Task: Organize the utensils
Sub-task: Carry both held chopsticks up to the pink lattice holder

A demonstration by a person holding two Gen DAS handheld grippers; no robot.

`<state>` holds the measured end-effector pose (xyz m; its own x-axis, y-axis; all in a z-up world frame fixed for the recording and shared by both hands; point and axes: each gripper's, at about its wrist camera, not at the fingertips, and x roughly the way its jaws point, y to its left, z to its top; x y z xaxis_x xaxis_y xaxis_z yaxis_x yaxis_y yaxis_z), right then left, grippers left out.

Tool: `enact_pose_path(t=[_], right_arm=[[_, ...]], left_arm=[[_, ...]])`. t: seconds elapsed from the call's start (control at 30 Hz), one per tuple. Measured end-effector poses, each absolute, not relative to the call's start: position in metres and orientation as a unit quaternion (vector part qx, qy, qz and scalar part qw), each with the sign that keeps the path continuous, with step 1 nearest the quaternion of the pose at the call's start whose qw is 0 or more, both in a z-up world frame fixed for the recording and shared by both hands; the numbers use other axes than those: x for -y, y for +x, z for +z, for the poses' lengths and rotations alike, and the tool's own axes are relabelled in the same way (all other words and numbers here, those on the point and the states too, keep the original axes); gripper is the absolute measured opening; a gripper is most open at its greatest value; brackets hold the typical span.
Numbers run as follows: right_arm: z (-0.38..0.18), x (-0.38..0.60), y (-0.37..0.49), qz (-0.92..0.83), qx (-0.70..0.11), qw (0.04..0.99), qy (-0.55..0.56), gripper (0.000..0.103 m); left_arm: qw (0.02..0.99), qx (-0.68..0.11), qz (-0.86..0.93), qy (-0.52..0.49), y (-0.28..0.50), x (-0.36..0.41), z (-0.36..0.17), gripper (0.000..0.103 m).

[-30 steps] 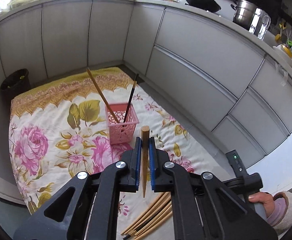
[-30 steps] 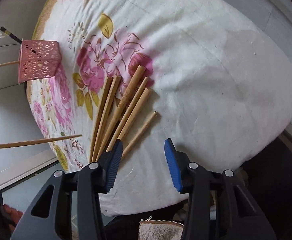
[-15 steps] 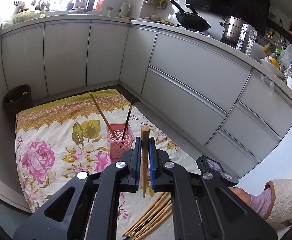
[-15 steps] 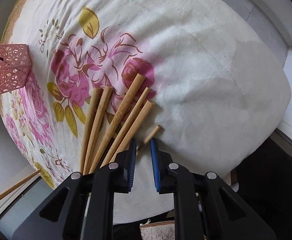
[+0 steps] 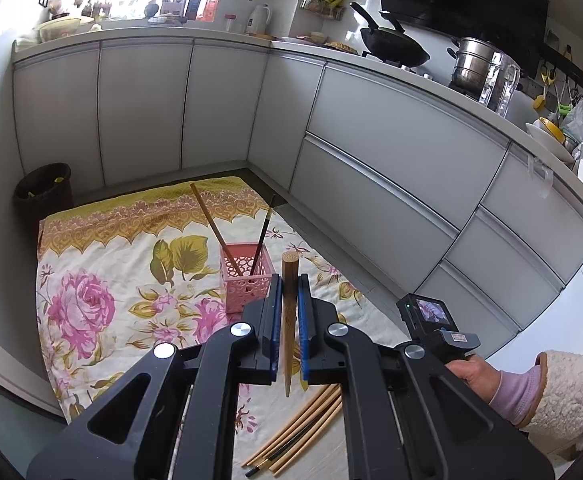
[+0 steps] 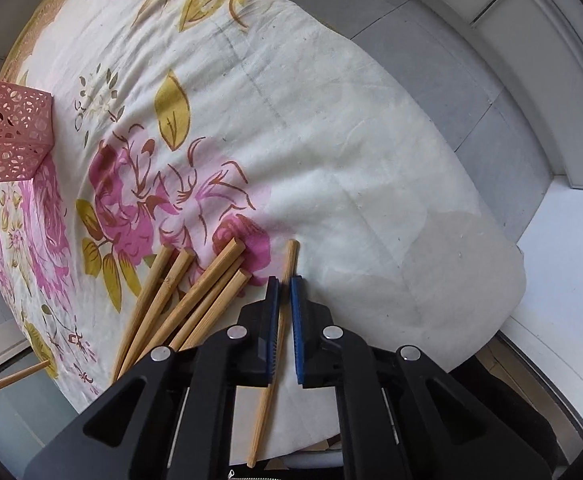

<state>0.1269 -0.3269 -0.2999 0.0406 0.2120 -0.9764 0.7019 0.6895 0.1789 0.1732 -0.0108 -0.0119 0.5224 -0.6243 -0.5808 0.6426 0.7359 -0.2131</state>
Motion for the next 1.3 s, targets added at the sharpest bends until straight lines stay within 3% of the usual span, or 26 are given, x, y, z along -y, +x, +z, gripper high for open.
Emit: enact_pose_path(t=[0.17,0.2,0.27,0.37,0.47,0.87,1.3], right_arm=[[-0.299,0.309,0.148,-0.192,-0.669,0.636,0.335,0.033],[-0.296,0.302,0.151,-0.195,-0.668,0.641,0.323,0.032],[-0.291,0.291,0.153,-0.207,-0.664,0.66,0.284,0.015],[-0.287,0.288,0.139,-0.197,-0.629,0.695,0.288,0.007],[-0.284,0.297,0.115,-0.167,-0.589,0.714,0.34,0.006],[-0.172,0.265,0.017,-0.066,-0.398,0.877,0.261,0.006],[-0.07,0.271,-0.013,-0.027,-0.304,0.925,0.226,0.006]], left_arm=[[0.873,-0.326,-0.362,0.017,0.172,0.015,-0.01,0.007],[0.874,-0.324,-0.362,0.017,0.171,0.016,-0.01,0.007],[0.875,-0.321,-0.363,0.016,0.169,0.016,-0.008,0.007],[0.876,-0.319,-0.362,0.015,0.167,0.016,-0.007,0.007],[0.877,-0.318,-0.361,0.014,0.163,0.017,-0.008,0.007],[0.885,-0.323,-0.335,0.032,0.135,0.04,-0.019,0.007],[0.89,-0.334,-0.31,0.012,0.128,0.042,-0.018,0.007]])
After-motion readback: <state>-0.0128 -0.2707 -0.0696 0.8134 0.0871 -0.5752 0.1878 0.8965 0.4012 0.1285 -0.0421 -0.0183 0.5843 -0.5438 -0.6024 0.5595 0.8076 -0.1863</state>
